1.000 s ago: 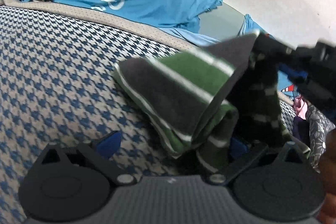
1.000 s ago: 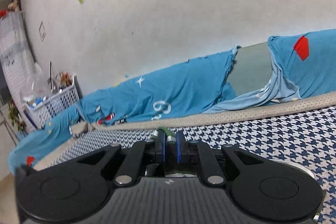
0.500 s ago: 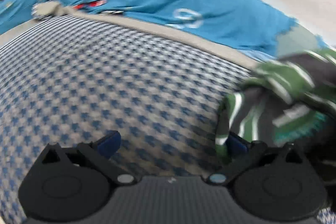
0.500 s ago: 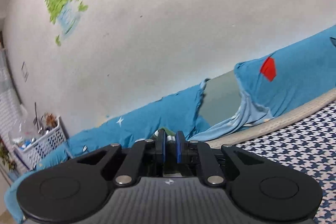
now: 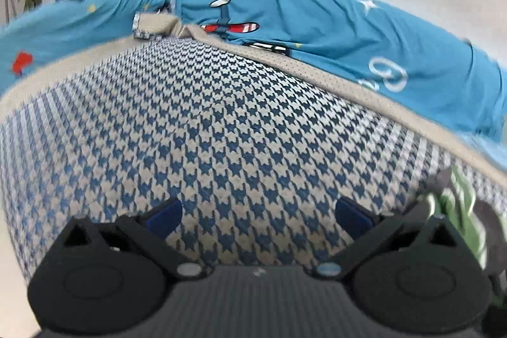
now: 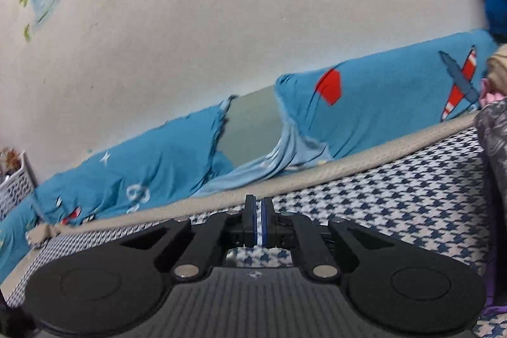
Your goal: Fold clothes
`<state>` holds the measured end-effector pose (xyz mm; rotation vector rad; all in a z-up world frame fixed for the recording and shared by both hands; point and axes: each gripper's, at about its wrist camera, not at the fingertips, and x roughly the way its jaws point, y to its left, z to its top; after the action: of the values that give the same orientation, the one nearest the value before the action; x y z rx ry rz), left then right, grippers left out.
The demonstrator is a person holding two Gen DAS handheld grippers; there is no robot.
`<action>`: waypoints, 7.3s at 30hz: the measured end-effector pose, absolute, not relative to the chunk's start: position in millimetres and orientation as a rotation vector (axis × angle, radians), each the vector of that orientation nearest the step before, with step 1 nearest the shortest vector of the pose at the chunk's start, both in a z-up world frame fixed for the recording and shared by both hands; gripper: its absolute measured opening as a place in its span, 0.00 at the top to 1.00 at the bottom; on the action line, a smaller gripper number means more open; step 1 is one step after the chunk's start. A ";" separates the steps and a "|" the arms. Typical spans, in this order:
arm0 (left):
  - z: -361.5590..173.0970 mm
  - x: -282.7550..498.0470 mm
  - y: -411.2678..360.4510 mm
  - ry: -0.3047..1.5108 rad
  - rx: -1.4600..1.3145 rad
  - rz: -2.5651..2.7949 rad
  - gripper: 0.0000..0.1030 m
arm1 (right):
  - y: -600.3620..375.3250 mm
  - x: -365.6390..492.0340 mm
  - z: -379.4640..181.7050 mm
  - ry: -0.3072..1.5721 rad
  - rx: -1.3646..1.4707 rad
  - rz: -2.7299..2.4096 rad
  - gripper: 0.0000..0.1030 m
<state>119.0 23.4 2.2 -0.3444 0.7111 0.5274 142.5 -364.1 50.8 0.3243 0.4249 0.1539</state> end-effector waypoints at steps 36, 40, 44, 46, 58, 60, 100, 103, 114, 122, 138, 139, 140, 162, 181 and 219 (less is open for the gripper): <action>-27.0 151.6 -9.7 0.911 -0.368 0.175 0.00 | -209.0 139.0 -28.5 0.317 -0.691 0.441 0.36; -29.0 157.0 -11.0 0.921 -0.373 0.171 0.00 | -198.0 146.2 -39.7 0.303 -0.752 0.450 0.36; -29.5 159.9 -14.0 0.925 -0.367 0.183 0.00 | -190.4 153.9 -49.5 0.300 -0.794 0.452 0.50; -29.5 160.9 -15.8 0.925 -0.362 0.191 0.00 | -190.8 158.4 -52.6 0.312 -0.791 0.445 0.64; -33.8 167.2 -27.5 0.912 -0.323 0.228 0.00 | -243.5 201.9 -20.5 0.398 -0.328 0.271 0.96; -33.7 167.3 -28.1 0.910 -0.318 0.228 0.00 | -259.6 209.8 -15.5 0.412 -0.226 0.212 0.96; -32.8 168.2 -27.8 0.860 -0.335 0.210 0.00 | -297.0 228.6 -9.3 0.643 0.133 0.377 0.67; -33.7 167.0 -30.3 0.864 -0.324 0.208 0.00 | -292.3 229.1 -14.5 0.645 0.112 0.365 0.63; -35.8 166.9 -33.8 0.873 -0.296 0.210 0.00 | -274.8 231.0 -34.0 0.653 0.037 0.323 0.79; -36.1 165.8 -33.7 0.873 -0.291 0.208 0.00 | -302.8 228.6 -12.3 0.543 0.128 0.173 0.97; -35.2 164.7 -32.5 0.880 -0.297 0.217 0.00 | -376.8 233.8 13.8 0.452 0.277 -0.276 0.95; -35.0 164.5 -31.8 0.881 -0.301 0.220 0.00 | -380.1 234.0 14.3 0.451 0.283 -0.300 0.93; -34.6 164.3 -31.1 0.882 -0.305 0.224 0.00 | -381.4 231.5 15.9 0.446 0.284 -0.306 0.89; -13.5 147.6 -13.0 0.833 -0.303 0.272 0.00 | -327.5 199.2 37.1 0.533 0.229 0.122 0.71; 17.3 140.1 33.9 0.781 -0.381 0.315 0.00 | -167.2 155.4 -11.1 0.641 -0.091 0.639 0.49; 27.9 104.2 115.8 0.761 -0.424 0.396 0.00 | -115.4 222.6 19.5 0.503 0.260 0.568 0.91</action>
<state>104.2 115.8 27.9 -0.4236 0.7611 0.3964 222.6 -115.4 19.5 0.2598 0.5029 0.5685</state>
